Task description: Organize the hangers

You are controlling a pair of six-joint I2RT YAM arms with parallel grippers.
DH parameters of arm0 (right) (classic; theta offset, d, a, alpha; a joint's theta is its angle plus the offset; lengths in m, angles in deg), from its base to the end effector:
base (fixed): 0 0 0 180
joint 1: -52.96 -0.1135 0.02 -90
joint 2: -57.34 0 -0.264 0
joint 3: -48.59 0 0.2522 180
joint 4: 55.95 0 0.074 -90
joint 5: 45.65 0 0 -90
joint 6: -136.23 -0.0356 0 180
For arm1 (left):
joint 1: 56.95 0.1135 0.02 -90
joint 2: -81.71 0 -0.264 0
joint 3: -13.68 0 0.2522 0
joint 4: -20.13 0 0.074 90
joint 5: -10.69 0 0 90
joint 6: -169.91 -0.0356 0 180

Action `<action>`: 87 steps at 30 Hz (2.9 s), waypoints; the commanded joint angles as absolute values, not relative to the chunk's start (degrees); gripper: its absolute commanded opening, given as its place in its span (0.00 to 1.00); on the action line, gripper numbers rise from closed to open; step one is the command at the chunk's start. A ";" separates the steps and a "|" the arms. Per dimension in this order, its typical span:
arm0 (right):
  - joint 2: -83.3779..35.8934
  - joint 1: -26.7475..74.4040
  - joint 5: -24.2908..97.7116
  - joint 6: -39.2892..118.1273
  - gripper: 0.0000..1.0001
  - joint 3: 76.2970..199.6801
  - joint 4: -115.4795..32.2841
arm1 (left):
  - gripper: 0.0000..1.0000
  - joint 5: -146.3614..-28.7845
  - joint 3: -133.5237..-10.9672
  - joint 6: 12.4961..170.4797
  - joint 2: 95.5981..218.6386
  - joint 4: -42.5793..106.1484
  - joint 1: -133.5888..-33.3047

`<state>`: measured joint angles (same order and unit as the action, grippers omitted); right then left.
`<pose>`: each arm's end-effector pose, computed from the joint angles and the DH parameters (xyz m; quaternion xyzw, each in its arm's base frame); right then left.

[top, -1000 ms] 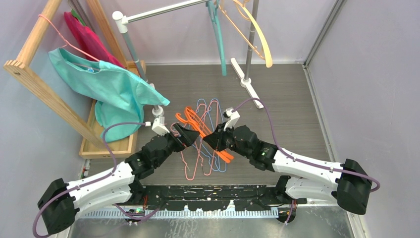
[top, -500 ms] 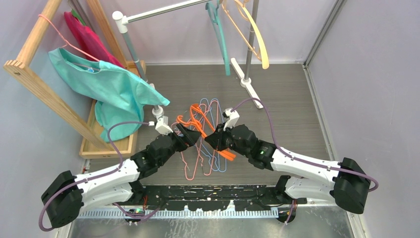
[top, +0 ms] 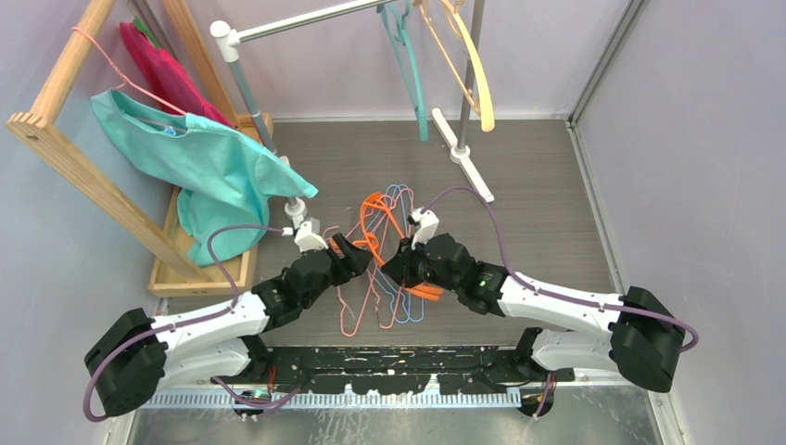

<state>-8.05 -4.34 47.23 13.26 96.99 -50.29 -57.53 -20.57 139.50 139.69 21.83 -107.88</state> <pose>0.1378 0.2114 0.2376 -0.1617 0.8162 0.3781 0.4059 0.1411 -0.1528 0.1899 -0.1633 0.8202 -0.3400 0.4301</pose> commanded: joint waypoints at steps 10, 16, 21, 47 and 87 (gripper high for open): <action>-10.64 -5.81 33.21 2.61 0.12 100.70 -75.56 | 0.64 -59.12 -29.82 137.12 144.63 21.08 -108.20; -6.42 -5.81 36.37 4.71 0.12 100.58 -72.90 | 0.55 -58.38 -29.10 136.57 146.06 23.02 -108.23; -1.03 -5.81 48.14 11.85 0.12 102.12 -62.02 | 0.53 -57.26 -27.12 136.52 142.11 27.22 -108.19; 4.76 -5.83 56.11 16.63 0.02 102.44 -60.58 | 0.75 -55.29 -21.74 140.40 123.74 35.79 -108.22; -33.48 10.20 44.94 -5.11 0.01 140.04 -96.29 | 0.73 -50.39 -20.44 138.86 114.42 46.55 -108.19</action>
